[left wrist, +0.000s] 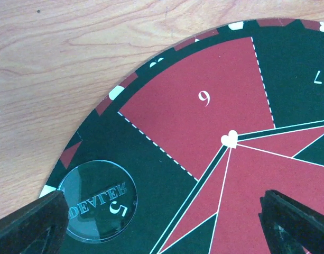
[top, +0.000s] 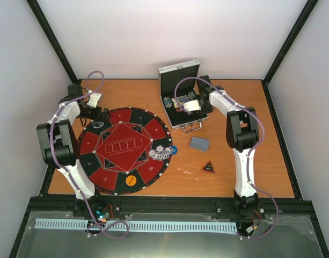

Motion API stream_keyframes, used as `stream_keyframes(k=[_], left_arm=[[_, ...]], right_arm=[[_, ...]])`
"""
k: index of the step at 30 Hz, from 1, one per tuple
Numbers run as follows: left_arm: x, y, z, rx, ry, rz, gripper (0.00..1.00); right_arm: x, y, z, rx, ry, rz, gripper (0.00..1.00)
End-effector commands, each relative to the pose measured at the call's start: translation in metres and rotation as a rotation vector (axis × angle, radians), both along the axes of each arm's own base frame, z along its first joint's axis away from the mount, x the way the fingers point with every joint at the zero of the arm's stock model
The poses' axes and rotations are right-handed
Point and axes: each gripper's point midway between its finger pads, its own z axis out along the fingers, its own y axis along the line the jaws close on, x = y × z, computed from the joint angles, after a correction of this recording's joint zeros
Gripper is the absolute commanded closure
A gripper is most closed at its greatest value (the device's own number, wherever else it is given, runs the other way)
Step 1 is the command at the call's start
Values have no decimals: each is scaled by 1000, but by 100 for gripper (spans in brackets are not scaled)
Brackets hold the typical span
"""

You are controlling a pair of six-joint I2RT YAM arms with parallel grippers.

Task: Distribute texas hold em gaming equipment

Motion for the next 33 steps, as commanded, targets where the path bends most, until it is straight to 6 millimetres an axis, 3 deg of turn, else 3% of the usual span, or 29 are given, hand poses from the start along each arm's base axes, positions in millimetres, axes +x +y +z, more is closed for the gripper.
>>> stream_keyframes(k=[1, 4, 13, 27, 33], left_arm=[[8, 5, 7, 6, -22, -6, 0], [8, 4, 8, 5, -26, -8, 0], [7, 3, 9, -3, -28, -11, 0], [5, 0, 5, -21, -12, -19, 0], [7, -1, 2, -31, -2, -19, 0]], right_arm=[[-43, -15, -59, -74, 209, -7, 48], [-43, -15, -55, -82, 203, 3, 50], [-58, -8, -44, -41, 237, 26, 42], [-83, 0, -42, -13, 319, 3, 43], [-76, 0, -39, 4, 256, -10, 40]])
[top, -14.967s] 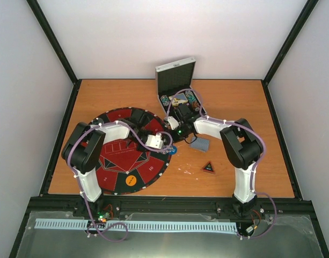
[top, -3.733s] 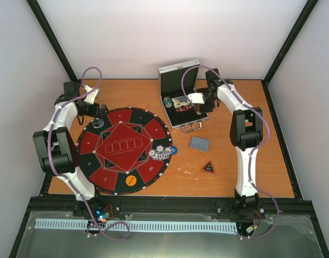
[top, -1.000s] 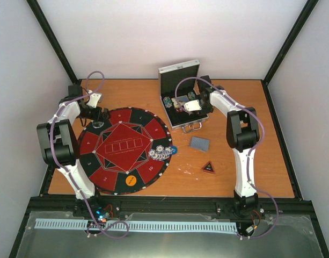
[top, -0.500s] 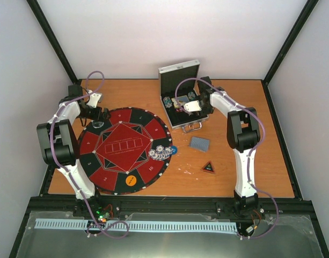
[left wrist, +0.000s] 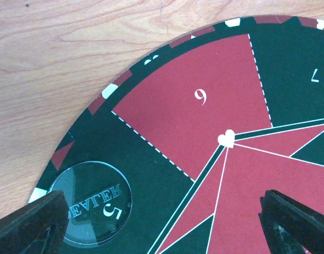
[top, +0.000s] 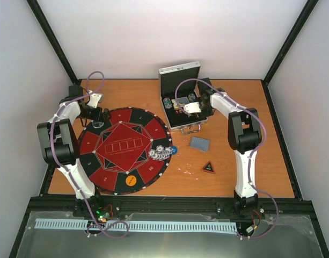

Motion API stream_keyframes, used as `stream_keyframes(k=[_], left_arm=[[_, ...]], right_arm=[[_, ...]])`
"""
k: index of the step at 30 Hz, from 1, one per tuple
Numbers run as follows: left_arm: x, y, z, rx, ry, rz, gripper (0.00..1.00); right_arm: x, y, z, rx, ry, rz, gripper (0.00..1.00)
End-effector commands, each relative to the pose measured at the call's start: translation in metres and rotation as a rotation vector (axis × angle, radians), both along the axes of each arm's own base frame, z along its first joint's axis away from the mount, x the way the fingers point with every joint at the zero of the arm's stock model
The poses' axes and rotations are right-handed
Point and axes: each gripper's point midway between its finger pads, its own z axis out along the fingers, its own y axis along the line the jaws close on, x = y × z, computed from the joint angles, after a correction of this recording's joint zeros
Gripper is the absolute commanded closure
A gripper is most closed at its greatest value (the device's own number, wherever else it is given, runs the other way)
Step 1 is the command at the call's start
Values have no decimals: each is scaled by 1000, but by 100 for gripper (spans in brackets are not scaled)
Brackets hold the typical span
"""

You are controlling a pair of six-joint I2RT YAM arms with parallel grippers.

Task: Distribute texas hold em gaming equipment

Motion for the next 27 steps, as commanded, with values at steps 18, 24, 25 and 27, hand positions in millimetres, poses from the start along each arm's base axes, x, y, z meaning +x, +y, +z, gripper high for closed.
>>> stream_keyframes(k=[18, 24, 25, 27], left_arm=[[5, 4, 2, 0, -2, -10, 0], [4, 4, -1, 5, 3, -8, 0], [4, 5, -1, 5, 2, -8, 0], [4, 5, -1, 6, 3, -8, 0]], right_arm=[[-46, 17, -63, 39, 255, 98, 30], [-50, 17, -74, 40, 283, 100, 28], [-50, 17, -75, 41, 284, 101, 28], [-50, 16, -76, 42, 287, 99, 29]])
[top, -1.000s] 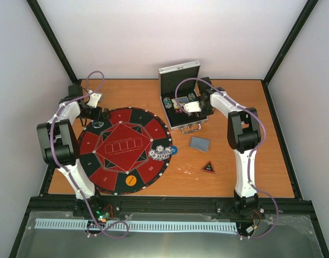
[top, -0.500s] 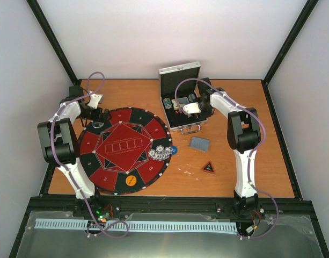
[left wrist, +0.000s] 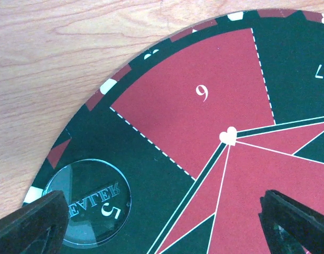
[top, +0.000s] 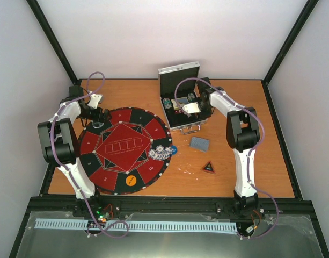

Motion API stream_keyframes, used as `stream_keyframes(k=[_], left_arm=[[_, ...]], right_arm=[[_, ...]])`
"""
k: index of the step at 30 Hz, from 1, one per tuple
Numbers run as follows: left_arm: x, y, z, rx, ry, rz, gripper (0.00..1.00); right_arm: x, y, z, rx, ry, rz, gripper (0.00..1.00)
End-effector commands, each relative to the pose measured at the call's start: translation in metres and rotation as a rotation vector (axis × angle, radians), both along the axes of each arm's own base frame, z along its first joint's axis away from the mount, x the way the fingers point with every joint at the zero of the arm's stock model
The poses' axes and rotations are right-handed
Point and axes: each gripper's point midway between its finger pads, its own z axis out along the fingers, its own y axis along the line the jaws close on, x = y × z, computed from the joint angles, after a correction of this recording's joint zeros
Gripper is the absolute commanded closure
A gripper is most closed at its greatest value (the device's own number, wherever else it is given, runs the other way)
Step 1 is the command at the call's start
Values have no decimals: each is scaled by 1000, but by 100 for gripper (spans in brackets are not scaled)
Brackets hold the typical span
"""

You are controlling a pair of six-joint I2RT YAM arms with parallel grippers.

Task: Distribute texas hold em gaming equipment

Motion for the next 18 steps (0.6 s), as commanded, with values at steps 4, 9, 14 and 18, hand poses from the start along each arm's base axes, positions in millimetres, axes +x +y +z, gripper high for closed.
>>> stream_keyframes(k=[4, 9, 14, 18], left_arm=[[5, 5, 6, 11, -17, -6, 0], [5, 5, 7, 10, -20, -5, 0], [6, 4, 10, 1, -23, -6, 0], [5, 3, 11, 0, -28, -8, 0]], right_arm=[[-50, 2, -68, -16, 251, 32, 36], [-56, -11, -56, -72, 232, 14, 36], [-57, -14, -35, -81, 201, 5, 35], [-57, -10, -32, -66, 194, 14, 35]])
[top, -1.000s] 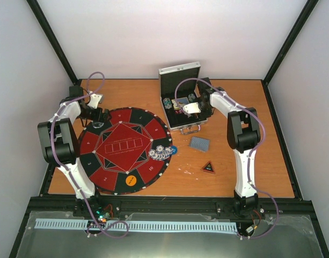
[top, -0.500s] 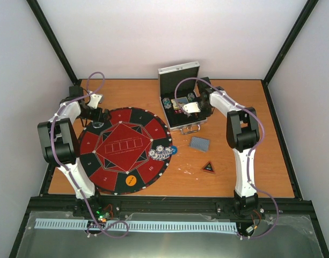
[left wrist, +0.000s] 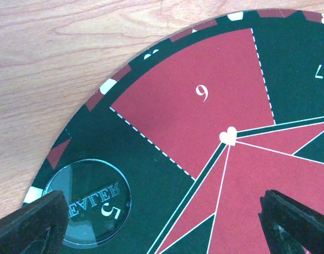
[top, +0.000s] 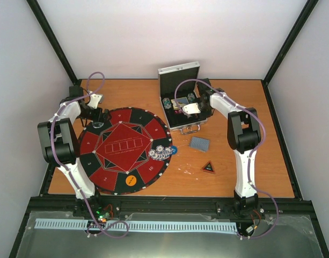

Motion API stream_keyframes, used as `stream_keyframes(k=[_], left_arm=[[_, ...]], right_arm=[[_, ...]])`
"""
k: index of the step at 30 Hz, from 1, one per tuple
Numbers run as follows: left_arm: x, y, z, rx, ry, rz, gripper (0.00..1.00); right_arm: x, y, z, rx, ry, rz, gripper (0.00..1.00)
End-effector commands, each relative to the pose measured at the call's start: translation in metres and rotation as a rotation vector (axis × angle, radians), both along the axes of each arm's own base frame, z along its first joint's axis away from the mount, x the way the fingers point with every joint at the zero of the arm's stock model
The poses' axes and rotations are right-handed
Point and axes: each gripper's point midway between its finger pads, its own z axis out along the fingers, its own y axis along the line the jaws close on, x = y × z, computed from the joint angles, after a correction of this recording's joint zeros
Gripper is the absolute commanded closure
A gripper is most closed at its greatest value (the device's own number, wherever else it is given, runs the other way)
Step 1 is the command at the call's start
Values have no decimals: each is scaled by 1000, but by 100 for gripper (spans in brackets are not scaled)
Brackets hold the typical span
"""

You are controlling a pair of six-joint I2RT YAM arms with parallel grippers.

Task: Distribute texas hold em gaming equipment

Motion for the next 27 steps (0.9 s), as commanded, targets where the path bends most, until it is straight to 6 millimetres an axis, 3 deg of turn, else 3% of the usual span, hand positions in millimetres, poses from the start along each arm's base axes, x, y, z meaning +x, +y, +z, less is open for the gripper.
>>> stream_keyframes(k=[1, 7, 15, 18, 22, 27], left_arm=[[5, 3, 11, 0, -27, -9, 0], [2, 3, 10, 3, -25, -9, 0], [3, 4, 10, 11, -26, -6, 0], [2, 4, 11, 11, -25, -5, 0], [2, 4, 10, 8, -23, -6, 0], [1, 3, 9, 6, -20, -7, 0]], right_arm=[[-57, -8, -36, -58, 230, 18, 35], [-62, -4, -41, -55, 252, 18, 37], [-61, -5, -68, -73, 292, -6, 51], [-61, -10, -70, -95, 289, -18, 55], [-61, -12, -66, -102, 277, -13, 53], [-71, -3, -67, -68, 317, 3, 43]])
